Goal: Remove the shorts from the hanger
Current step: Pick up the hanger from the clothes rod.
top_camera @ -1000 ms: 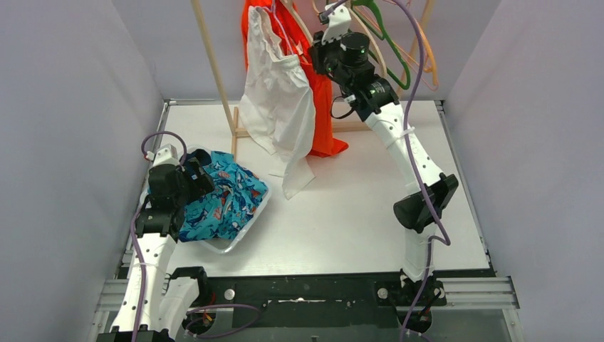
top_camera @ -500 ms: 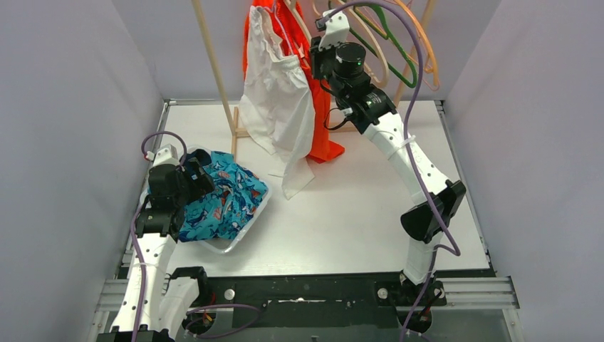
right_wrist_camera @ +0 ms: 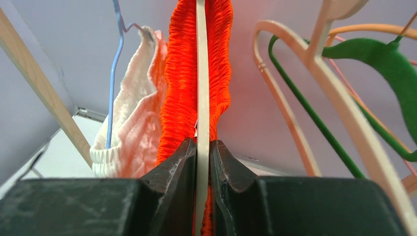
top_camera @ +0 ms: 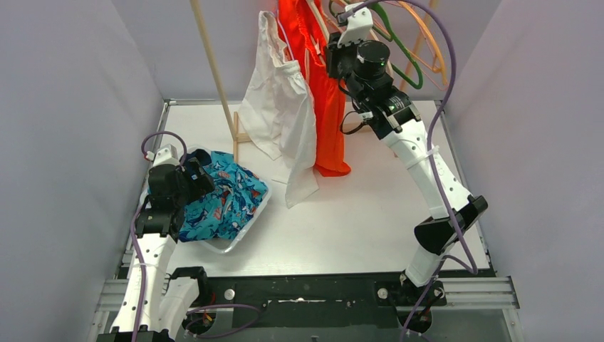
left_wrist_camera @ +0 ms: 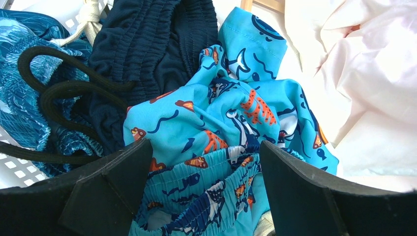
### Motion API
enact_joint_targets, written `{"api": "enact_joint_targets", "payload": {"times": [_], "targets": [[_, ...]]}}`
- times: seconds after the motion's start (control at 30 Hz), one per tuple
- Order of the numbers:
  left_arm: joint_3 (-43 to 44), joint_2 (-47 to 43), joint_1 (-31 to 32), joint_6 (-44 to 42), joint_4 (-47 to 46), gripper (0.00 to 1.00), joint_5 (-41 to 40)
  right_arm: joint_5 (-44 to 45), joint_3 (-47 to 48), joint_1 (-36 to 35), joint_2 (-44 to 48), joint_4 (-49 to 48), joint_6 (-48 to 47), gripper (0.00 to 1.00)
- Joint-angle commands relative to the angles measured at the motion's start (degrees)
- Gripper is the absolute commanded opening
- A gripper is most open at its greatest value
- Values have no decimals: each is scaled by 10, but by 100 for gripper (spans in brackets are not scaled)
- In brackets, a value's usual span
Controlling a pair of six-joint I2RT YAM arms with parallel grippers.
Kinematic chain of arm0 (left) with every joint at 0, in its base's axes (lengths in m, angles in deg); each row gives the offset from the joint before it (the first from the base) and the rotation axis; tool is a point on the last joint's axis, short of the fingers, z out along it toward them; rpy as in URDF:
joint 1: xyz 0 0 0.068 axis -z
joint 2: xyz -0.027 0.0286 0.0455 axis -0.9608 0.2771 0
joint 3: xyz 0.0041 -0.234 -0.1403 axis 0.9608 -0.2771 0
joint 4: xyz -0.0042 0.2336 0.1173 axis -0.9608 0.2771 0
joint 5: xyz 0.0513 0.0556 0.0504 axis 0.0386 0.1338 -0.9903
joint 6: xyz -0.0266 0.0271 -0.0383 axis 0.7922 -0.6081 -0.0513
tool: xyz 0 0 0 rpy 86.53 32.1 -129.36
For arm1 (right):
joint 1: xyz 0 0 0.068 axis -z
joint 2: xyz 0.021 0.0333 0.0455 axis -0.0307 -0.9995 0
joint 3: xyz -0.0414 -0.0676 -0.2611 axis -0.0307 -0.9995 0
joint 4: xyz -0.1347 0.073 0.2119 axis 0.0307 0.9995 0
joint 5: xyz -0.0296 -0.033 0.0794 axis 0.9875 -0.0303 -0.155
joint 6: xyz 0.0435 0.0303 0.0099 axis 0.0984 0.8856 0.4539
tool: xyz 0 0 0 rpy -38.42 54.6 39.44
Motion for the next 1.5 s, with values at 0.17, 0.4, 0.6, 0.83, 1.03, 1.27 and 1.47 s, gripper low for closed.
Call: {"api": "enact_joint_targets", "payload": {"times": [0.17,0.4,0.6,0.83,1.03,1.27,1.47], "targets": [[11,-10,1,-8,-15,80,9,18,47,6,54,-81,10,0],[12,-9,1,-9,-16,80,13,13,-62,10,115,-13,22,0],[15,-17,1,-11,-16,81,20,-7,-145,12,179,38,41,0],[28,-62,0,37,-13,88,52,7,-333,9,343,86,95,0],[101,-69,1,128,-25,91,138,-37,-470,7,494,159,148,0],[153,-7,12,154,-33,91,280,-99,-553,6,597,232,204,0],[192,38,166,154,-20,90,187,-171,-591,5,625,255,196,0]]}}
